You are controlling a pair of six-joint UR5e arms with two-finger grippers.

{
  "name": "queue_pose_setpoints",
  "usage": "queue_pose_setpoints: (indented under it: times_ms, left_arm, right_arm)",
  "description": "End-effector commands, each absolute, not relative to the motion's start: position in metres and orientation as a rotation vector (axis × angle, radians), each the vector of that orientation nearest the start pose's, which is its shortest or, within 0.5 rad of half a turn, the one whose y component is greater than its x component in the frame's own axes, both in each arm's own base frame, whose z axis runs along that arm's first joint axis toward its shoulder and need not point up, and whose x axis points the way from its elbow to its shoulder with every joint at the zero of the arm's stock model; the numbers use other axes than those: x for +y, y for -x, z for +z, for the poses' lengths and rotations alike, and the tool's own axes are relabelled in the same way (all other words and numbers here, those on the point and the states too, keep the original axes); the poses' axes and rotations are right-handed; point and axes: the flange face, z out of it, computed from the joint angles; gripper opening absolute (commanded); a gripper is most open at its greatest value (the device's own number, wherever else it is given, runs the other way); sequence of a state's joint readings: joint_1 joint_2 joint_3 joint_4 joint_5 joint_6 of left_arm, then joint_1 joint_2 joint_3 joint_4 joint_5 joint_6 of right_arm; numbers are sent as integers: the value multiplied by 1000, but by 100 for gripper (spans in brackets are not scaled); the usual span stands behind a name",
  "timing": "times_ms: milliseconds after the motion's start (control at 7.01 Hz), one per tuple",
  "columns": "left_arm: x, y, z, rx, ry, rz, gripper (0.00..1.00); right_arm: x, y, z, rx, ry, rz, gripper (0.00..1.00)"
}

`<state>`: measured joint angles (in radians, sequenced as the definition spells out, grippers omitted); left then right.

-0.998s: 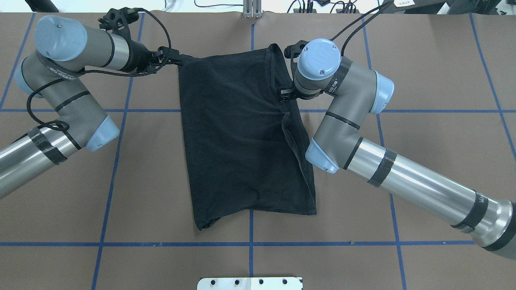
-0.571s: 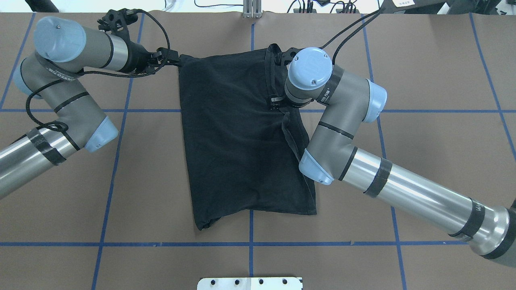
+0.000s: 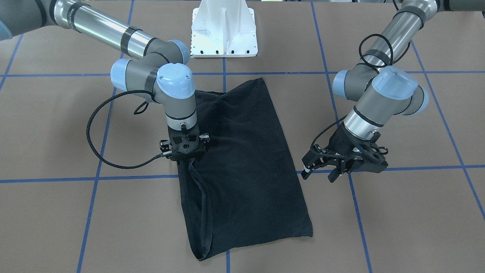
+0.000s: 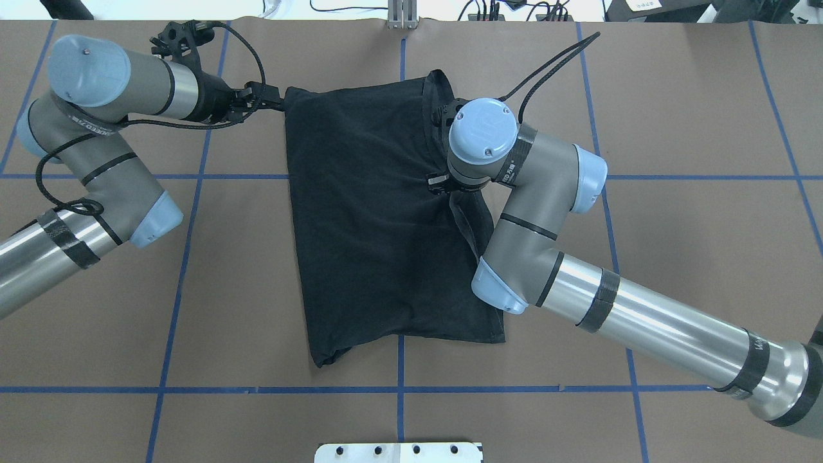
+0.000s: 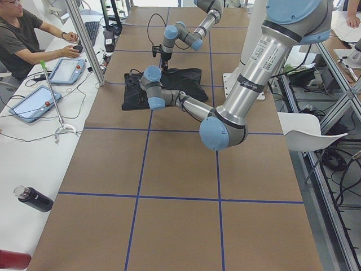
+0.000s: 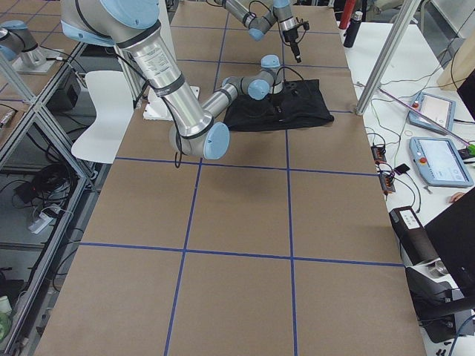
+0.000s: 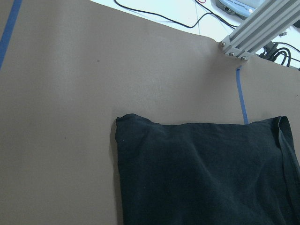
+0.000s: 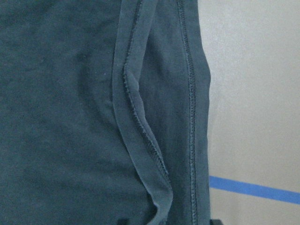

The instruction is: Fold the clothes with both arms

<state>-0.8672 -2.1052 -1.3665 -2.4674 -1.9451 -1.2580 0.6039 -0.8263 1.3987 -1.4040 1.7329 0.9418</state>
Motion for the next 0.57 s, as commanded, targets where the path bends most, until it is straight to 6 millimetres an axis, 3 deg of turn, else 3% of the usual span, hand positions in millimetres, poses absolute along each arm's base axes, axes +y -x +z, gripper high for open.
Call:
queue_pose_setpoints:
  times_ms: [0,143,428]
  left_arm:
    - [-603,-385,339,1188,-403,-249,100]
    - [-603,-385,341,1186,-403,-249,100]
    - [-602,-385,342,1186,-401,-248,100]
  right_arm:
    - [-526,556,273,-683,-286,-84,18]
    - [-523,552,271,-689,-291,-85,6]
    - [-522,548,270,-694,-296,-86,5]
